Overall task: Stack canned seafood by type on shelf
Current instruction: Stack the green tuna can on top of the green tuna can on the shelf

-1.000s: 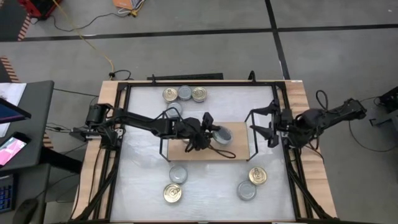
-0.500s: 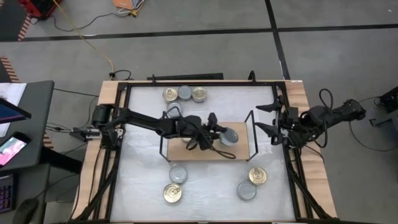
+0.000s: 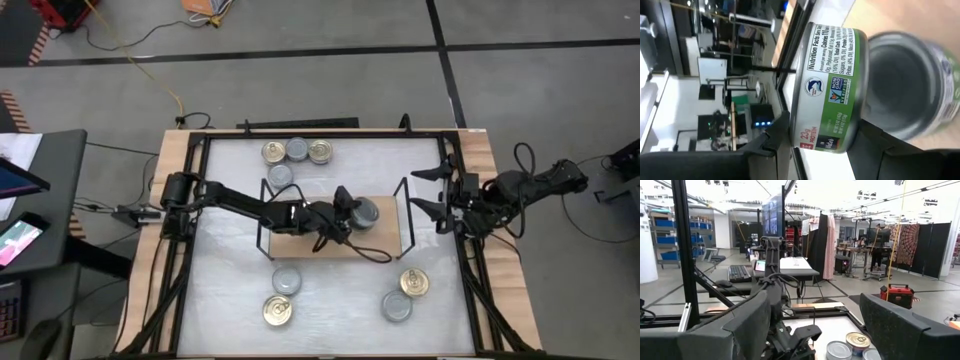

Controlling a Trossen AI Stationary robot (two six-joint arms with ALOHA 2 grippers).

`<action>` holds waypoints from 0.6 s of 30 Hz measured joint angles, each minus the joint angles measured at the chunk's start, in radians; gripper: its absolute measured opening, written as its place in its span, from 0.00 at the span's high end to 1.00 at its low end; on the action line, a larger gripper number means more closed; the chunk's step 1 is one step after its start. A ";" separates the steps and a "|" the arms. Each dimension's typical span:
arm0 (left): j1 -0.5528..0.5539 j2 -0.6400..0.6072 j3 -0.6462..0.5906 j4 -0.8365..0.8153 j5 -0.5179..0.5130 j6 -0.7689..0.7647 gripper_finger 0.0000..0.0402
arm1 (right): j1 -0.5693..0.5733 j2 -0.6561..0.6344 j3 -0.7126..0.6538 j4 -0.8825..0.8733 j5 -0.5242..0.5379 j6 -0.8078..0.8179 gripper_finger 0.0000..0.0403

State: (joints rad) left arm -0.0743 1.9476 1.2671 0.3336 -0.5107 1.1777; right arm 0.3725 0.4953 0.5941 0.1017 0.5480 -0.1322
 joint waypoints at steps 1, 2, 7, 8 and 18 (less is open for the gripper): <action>-0.003 0.000 0.000 -0.010 0.001 -0.002 0.65 | 0.000 0.000 0.000 0.000 0.000 0.000 0.18; -0.006 0.000 0.000 -0.020 0.001 -0.001 0.65 | 0.000 0.000 0.000 0.000 0.000 0.000 0.18; -0.020 0.000 0.000 -0.036 0.015 0.014 0.65 | 0.000 0.000 0.000 0.000 0.000 0.000 0.18; -0.020 0.000 0.000 -0.035 0.015 0.011 0.65 | 0.000 0.000 0.000 0.000 0.000 0.000 0.18; -0.016 0.000 0.000 -0.051 0.040 -0.023 0.58 | 0.000 0.000 0.000 0.001 0.000 0.001 0.18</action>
State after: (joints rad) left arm -0.0898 1.9476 1.2675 0.2827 -0.4703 1.1545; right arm 0.3725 0.4953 0.5941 0.1028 0.5480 -0.1314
